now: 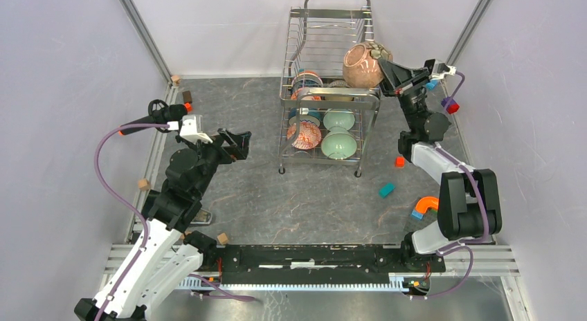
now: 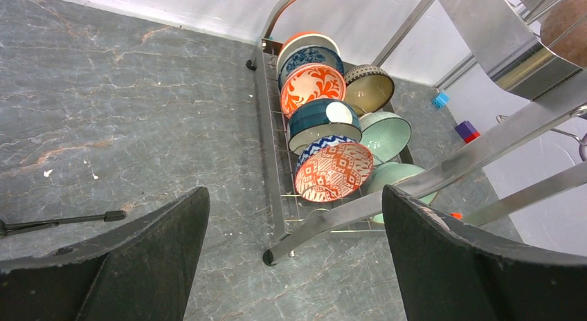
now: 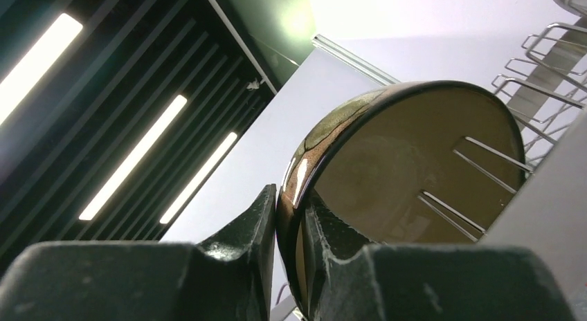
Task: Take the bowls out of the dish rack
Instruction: Pick up the bowl from the dish rack, then place the bowl at the center of the board.
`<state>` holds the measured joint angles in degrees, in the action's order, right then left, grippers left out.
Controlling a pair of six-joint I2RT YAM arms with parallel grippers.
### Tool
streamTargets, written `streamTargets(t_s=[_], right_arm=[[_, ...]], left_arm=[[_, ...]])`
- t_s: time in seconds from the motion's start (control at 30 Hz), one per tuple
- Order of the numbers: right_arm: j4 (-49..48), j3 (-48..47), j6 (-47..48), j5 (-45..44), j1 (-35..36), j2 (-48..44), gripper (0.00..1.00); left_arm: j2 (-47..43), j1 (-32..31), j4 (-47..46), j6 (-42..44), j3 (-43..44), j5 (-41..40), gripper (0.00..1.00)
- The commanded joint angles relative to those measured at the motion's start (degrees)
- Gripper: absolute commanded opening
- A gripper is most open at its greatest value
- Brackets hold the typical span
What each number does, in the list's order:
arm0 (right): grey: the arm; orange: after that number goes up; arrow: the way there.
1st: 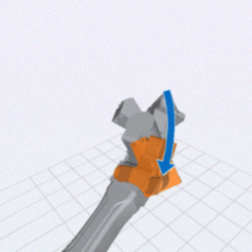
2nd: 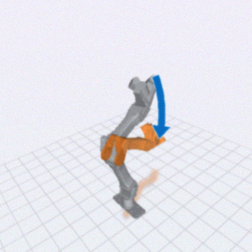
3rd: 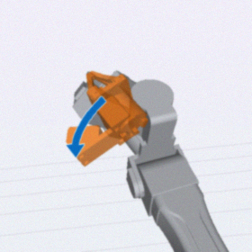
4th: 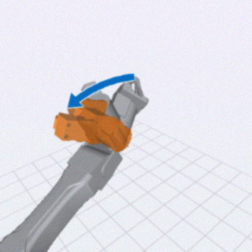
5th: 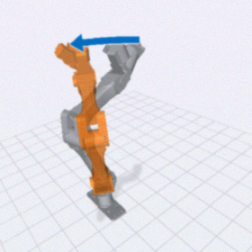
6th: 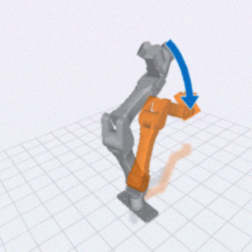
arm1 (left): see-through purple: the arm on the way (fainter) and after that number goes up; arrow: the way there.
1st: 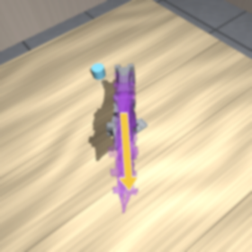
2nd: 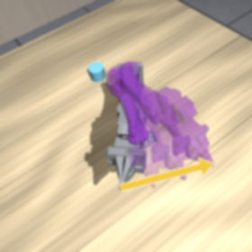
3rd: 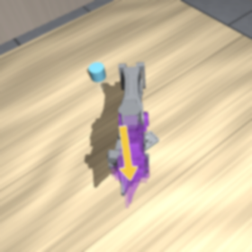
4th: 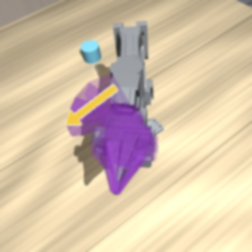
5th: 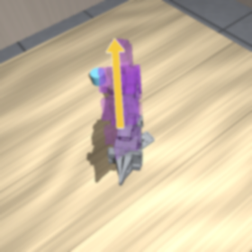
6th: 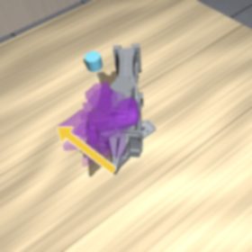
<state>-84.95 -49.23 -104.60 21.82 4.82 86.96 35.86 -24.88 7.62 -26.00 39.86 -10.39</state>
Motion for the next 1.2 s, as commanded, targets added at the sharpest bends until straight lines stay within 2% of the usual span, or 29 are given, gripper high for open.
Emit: streamTargets(t_s=[0.0, 0.63, 1.03, 1.17], right_arm=[[-16.9, -3.7, 0.8, 0.9, 1.0, -0.4, 0.0], [-9.5, -13.5, 4.9, 3.3, 3.1, 0.1, 0.0], [0.4, -23.8, 10.7, 6.5, 4.3, -0.4, 0.0], [6.4, -26.6, 16.9, 8.8, 5.6, -2.4, 0.0]], left_arm=[[-0.9, -0.1, -0.3, 2.0, 0.2, -0.7, 1.0], [-1.3, -0.1, -0.2, 2.2, 0.3, -1.1, 1.0], [-1.8, -0.1, -0.2, 2.3, 0.3, -1.3, 1.0], [-1.8, -0.1, 0.0, 2.3, 0.4, -1.5, 1.0]])
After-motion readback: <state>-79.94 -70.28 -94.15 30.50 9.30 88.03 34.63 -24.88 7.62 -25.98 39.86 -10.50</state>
